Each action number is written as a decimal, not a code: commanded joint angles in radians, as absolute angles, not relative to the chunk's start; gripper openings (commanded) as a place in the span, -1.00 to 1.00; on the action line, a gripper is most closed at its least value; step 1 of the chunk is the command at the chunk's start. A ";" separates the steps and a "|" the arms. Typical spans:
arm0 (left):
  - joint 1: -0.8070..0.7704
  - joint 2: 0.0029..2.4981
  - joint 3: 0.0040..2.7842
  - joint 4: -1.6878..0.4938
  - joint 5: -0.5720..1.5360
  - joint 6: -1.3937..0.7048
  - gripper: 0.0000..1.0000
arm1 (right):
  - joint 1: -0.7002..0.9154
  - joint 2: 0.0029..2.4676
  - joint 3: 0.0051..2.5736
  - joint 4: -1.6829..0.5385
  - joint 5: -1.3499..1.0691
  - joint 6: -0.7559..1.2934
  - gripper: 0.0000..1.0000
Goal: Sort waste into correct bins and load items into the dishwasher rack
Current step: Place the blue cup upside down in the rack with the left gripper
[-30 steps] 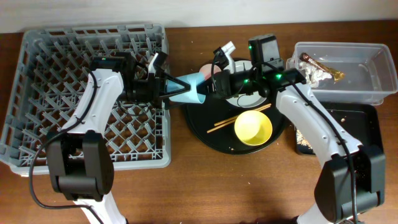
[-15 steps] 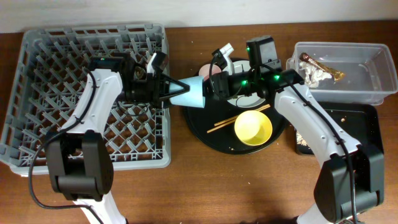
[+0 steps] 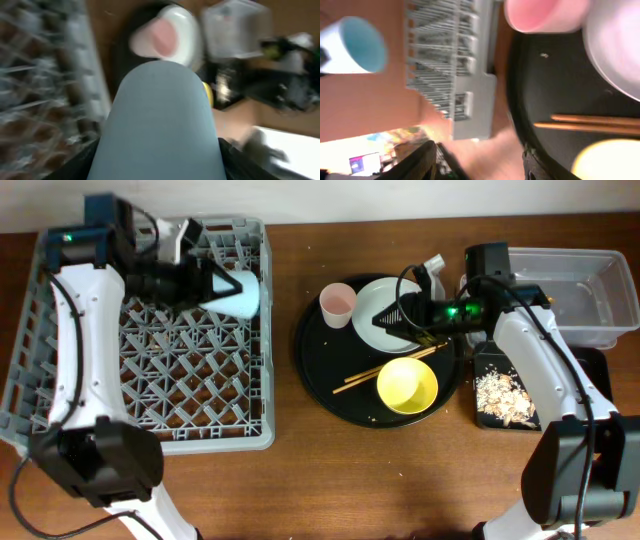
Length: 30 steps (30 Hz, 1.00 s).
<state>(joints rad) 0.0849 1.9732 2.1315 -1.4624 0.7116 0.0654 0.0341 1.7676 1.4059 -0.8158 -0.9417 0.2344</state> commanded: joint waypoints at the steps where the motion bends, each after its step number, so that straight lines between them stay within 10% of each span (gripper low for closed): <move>1: -0.002 1.969 2.227 -1.548 0.189 -0.128 -0.26 | 0.034 1.760 1.402 -0.855 -0.783 0.190 0.13; 30: -0.253 1.954 1.782 -1.548 -0.027 -0.288 -0.28 | 0.034 1.760 1.402 -0.958 -0.593 0.134 0.22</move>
<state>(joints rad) -0.2176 1.9728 1.8584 -1.5738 -0.0170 -0.2501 0.0341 1.7676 1.4059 -0.9554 -0.6090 0.1482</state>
